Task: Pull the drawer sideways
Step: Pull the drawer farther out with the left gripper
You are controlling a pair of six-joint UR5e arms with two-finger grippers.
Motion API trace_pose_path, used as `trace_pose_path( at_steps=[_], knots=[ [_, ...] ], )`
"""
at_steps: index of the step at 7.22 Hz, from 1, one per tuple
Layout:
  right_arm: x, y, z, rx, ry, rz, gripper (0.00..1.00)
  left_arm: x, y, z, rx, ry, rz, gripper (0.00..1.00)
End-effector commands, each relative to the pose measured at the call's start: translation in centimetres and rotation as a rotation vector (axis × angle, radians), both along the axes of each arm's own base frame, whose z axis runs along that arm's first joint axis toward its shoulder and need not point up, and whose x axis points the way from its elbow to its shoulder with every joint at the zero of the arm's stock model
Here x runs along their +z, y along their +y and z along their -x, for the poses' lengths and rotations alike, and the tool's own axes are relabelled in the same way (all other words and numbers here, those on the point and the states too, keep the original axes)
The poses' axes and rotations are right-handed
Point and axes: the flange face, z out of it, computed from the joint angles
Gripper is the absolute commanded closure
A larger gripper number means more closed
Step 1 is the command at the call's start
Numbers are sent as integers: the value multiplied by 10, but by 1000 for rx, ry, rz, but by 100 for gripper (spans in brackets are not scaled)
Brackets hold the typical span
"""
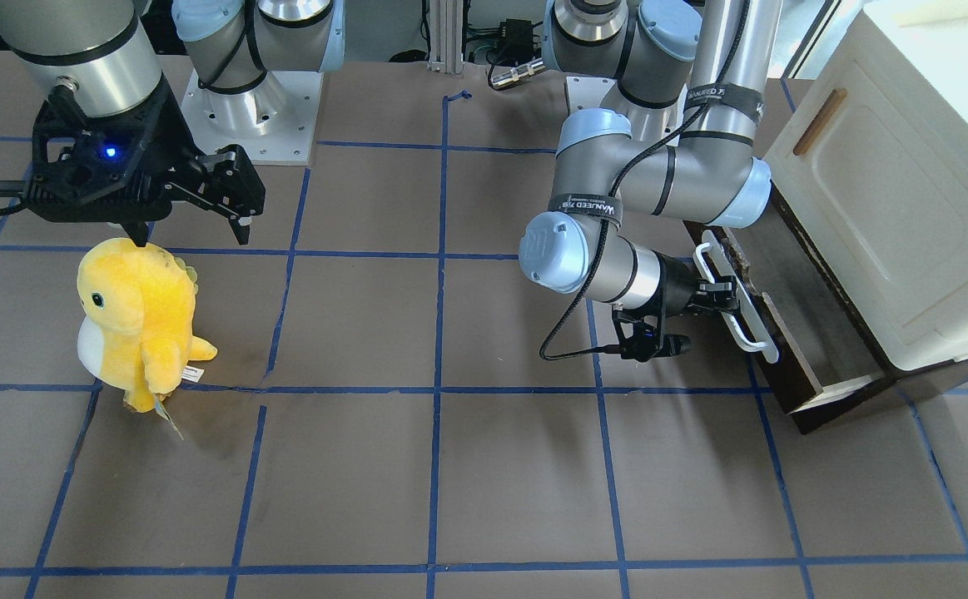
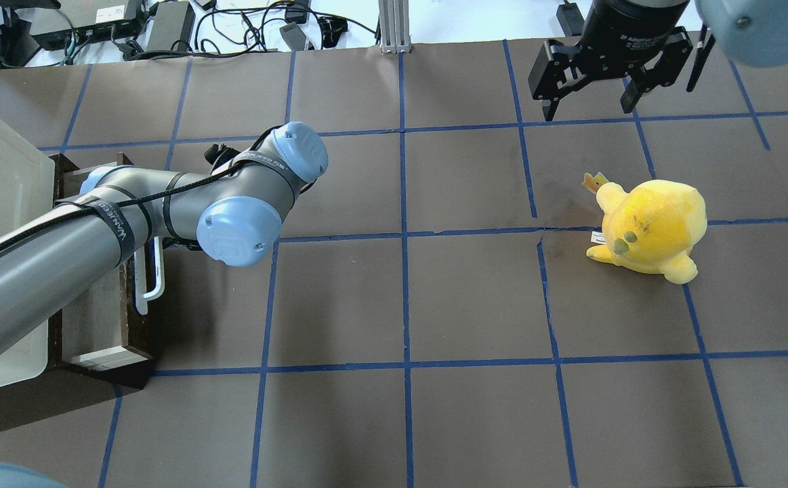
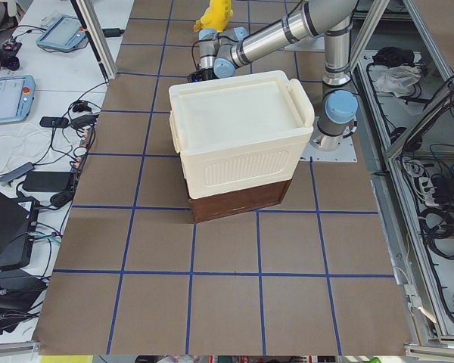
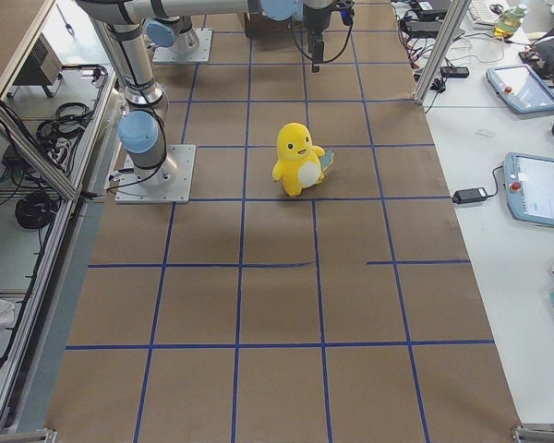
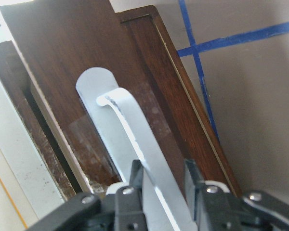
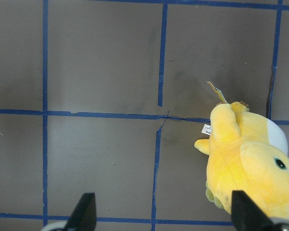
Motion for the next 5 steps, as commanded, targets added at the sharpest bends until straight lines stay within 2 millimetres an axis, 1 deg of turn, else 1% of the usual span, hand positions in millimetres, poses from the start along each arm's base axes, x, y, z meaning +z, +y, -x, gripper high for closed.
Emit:
trace_pose_path(
  at_steps=[1,5],
  knots=[
    [0,0,0,0,0,0,0,1,-1,0,1,3,4,70],
    [0,0,0,0,0,0,0,4,-2,2,1,7,9,70]
  ],
)
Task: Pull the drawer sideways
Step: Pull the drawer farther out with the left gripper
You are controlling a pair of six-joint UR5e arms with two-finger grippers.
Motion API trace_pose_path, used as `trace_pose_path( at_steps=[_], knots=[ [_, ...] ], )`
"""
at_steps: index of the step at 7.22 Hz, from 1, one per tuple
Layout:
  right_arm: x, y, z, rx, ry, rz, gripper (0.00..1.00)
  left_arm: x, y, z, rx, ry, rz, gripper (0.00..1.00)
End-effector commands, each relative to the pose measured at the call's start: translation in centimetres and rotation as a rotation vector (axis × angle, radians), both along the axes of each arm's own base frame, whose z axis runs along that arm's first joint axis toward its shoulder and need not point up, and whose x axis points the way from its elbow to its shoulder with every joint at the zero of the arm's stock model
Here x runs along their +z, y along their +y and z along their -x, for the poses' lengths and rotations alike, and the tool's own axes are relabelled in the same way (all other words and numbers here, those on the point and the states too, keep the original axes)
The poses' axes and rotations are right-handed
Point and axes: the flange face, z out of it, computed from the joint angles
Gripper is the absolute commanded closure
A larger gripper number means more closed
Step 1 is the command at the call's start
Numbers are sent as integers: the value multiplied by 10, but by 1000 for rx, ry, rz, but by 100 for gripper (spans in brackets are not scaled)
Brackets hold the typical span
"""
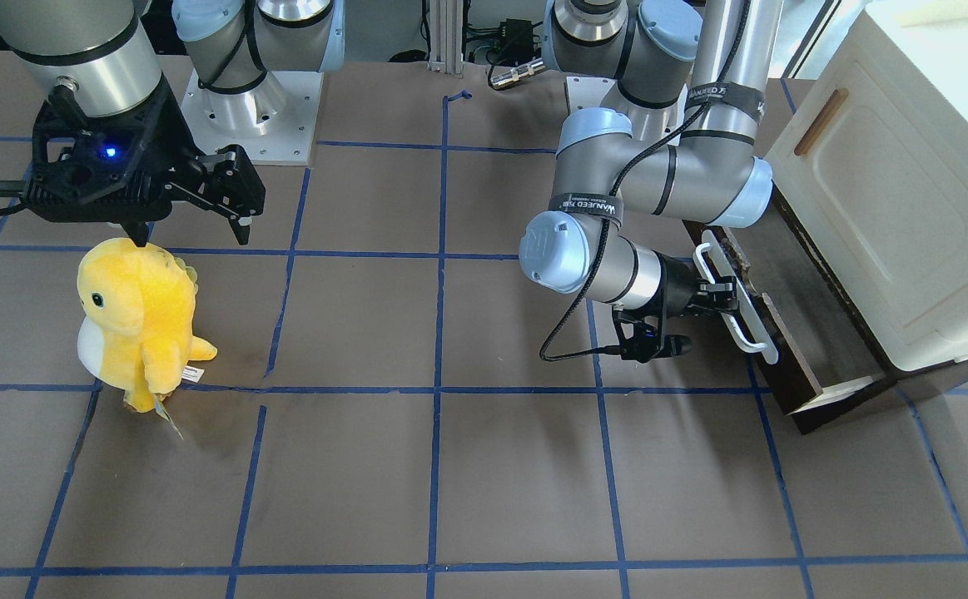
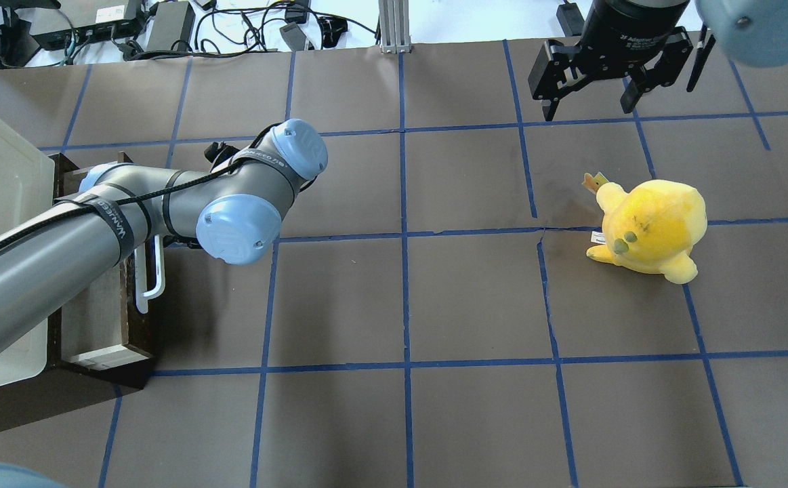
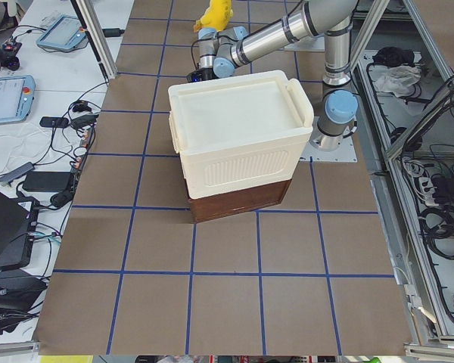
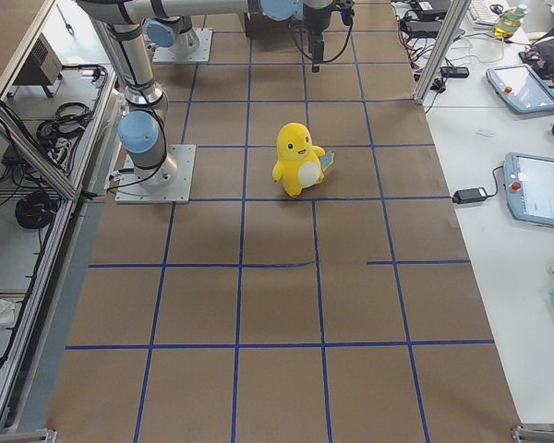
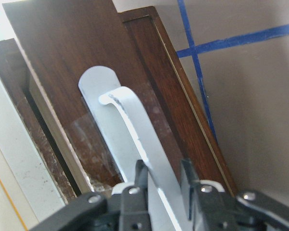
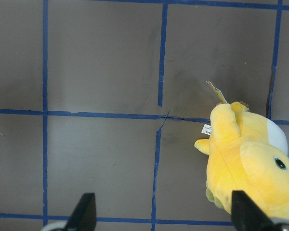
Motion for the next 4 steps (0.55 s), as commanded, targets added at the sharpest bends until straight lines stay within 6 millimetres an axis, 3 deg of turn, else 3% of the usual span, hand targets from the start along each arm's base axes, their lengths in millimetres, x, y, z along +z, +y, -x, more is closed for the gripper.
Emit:
trace_pose_path(
  at_steps=[1,4],
  knots=[
    [0,0,0,0,0,0,0,2,-1,4,-7,2,5,70],
    [0,0,0,0,0,0,0,5,-1,8,-14,5,11,70]
  ],
)
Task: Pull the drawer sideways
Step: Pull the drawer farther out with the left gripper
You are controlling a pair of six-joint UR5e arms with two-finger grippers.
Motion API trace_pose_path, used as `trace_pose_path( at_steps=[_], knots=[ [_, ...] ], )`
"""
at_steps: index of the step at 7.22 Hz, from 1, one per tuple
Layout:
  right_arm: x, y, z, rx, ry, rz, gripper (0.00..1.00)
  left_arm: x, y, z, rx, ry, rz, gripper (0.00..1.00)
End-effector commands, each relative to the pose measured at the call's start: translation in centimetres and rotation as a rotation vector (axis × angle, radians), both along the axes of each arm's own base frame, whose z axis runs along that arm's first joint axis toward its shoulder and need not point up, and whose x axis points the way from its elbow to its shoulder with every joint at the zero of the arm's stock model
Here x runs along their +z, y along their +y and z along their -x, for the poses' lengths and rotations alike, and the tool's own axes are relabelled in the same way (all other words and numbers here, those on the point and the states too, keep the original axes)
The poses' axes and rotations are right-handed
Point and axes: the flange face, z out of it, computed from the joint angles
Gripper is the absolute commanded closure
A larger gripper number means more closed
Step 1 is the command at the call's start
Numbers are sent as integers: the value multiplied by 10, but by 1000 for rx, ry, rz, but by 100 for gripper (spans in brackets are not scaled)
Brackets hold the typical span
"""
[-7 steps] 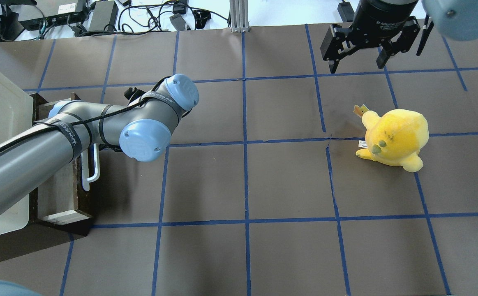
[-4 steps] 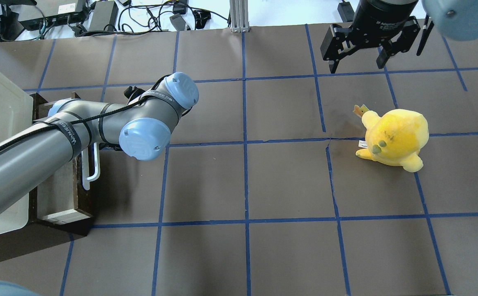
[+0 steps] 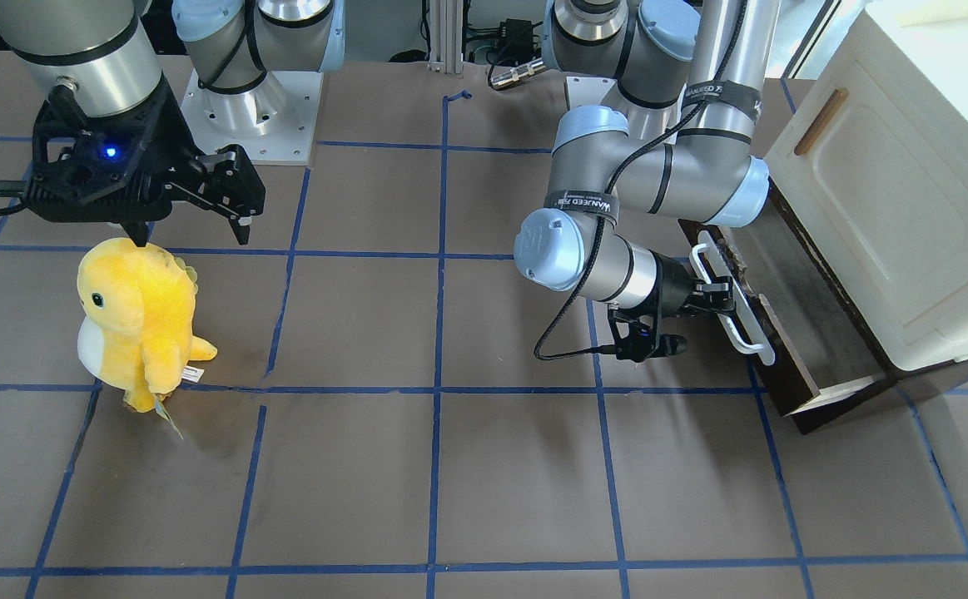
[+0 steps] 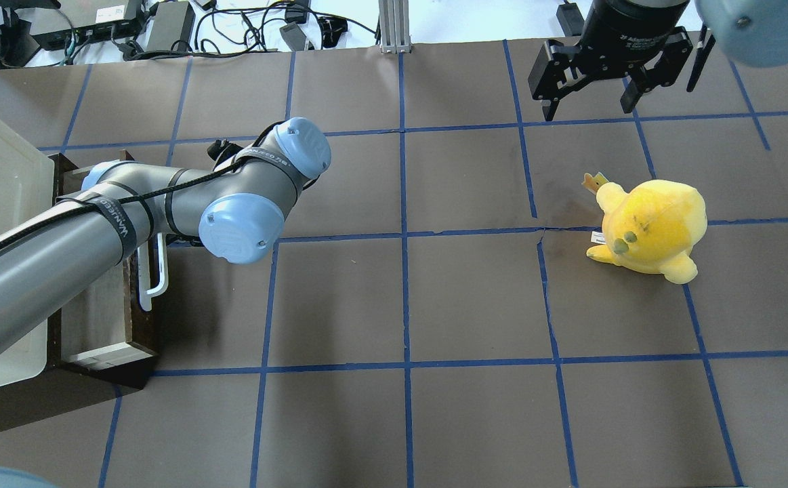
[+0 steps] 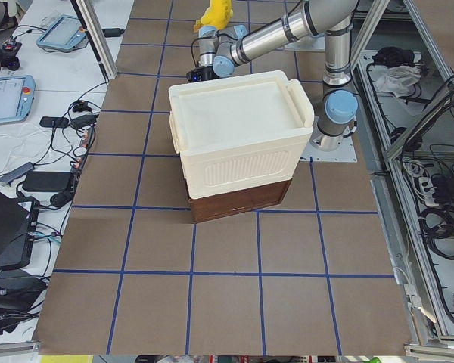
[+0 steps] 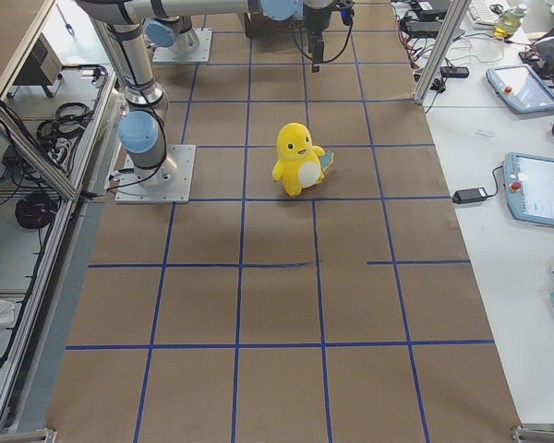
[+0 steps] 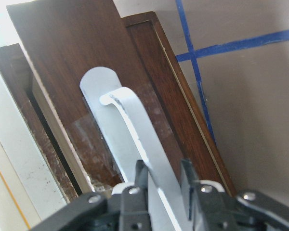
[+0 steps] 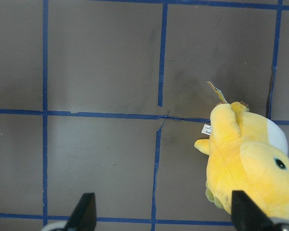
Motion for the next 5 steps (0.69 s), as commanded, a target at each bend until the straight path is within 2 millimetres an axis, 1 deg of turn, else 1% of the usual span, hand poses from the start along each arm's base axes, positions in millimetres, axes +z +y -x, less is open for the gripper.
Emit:
trace_pose_path(
  at_steps=[1,3,5],
  knots=[
    [0,0,0,0,0,0,0,4,-2,2,-3,2,7,70],
    [0,0,0,0,0,0,0,5,-2,10,-18,3,13,69],
    [0,0,0,0,0,0,0,6,-2,11,-20,3,13,68]
  ],
)
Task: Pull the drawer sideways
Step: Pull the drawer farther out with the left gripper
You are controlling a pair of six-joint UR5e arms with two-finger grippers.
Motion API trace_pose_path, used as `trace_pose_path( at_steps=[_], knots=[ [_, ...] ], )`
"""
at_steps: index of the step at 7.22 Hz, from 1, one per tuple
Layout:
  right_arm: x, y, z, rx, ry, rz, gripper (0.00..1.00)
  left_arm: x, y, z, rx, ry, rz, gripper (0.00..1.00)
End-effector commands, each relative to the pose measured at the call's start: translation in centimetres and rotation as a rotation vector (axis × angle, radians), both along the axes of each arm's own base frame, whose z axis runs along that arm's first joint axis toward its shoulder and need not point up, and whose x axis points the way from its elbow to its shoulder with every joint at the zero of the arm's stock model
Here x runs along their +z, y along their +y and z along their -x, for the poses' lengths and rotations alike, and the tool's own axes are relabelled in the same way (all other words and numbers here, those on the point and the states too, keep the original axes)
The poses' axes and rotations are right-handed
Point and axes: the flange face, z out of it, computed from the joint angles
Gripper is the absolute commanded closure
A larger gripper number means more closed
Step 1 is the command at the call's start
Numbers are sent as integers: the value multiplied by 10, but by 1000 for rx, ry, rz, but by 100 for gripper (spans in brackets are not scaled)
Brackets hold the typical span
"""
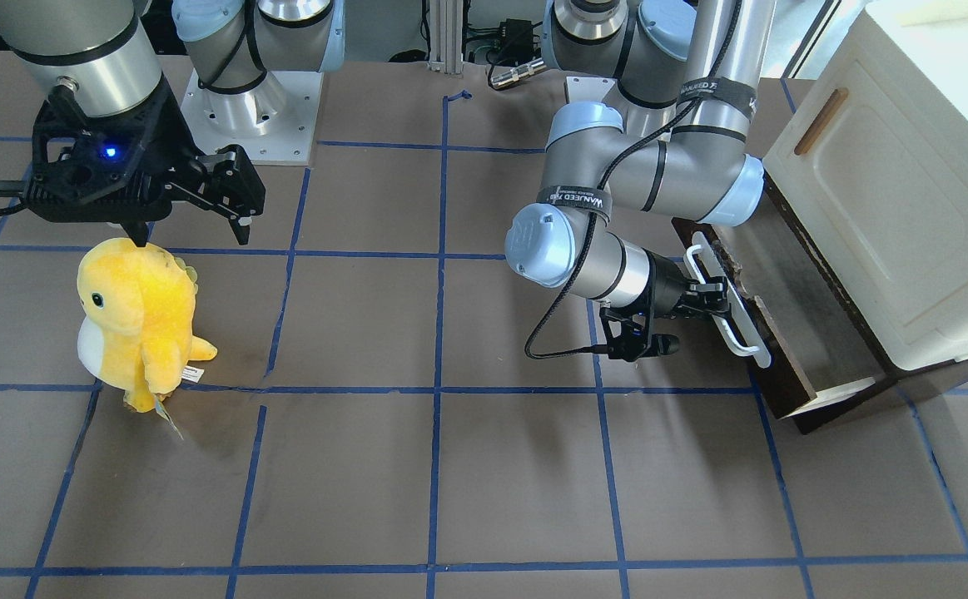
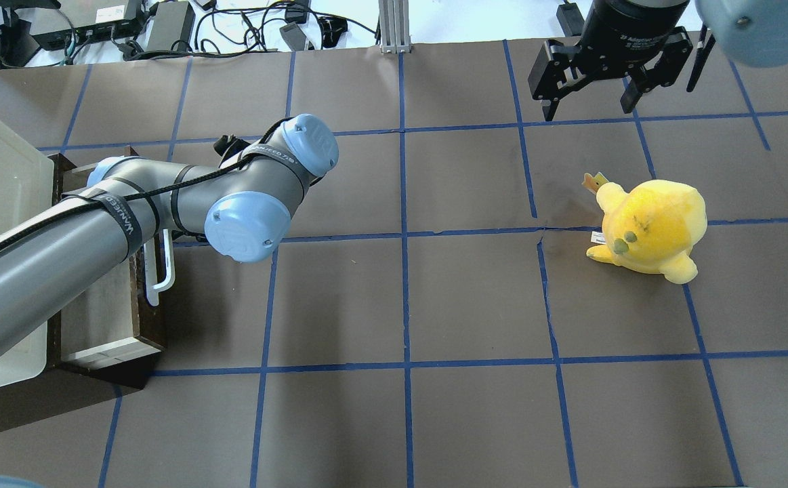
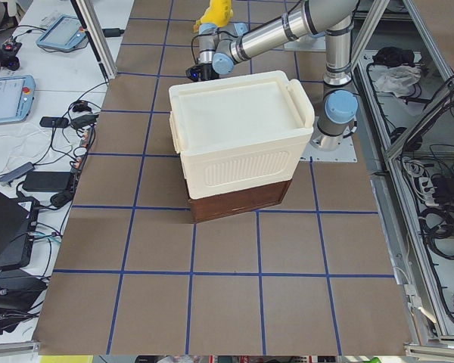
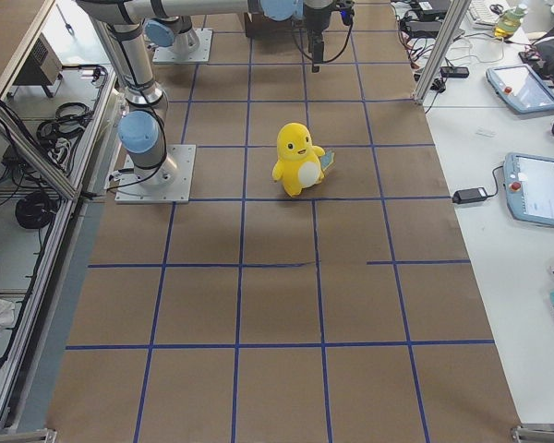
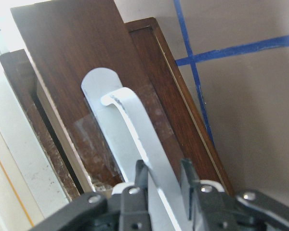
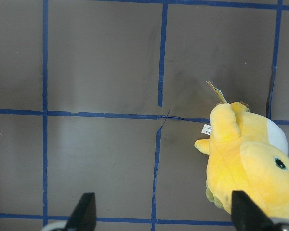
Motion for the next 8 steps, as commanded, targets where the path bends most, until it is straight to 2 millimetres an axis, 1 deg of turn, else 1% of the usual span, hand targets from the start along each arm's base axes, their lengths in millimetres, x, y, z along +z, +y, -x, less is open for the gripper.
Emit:
trace_pose_path(
  at_steps=[1,2,3,4,5,6,7,8],
  knots=[
    [0,0,0,0,0,0,0,0,1,4,-7,0,-2,67],
    [0,0,0,0,0,0,0,0,1,4,-7,0,-2,66],
    [0,0,0,0,0,0,0,-1,1,4,-7,-1,-3,54],
    [0,0,0,0,0,0,0,1,1,4,-9,1,2,28],
    [0,0,0,0,0,0,0,3,0,6,-17,4,-3,16],
    [0,0,0,0,0,0,0,8,-2,13,-12,46,1,12],
    [0,0,0,0,0,0,0,20,-3,31,-6,134,14,7],
    [0,0,0,0,0,0,0,37,-2,60,-15,241,29,6]
  ],
)
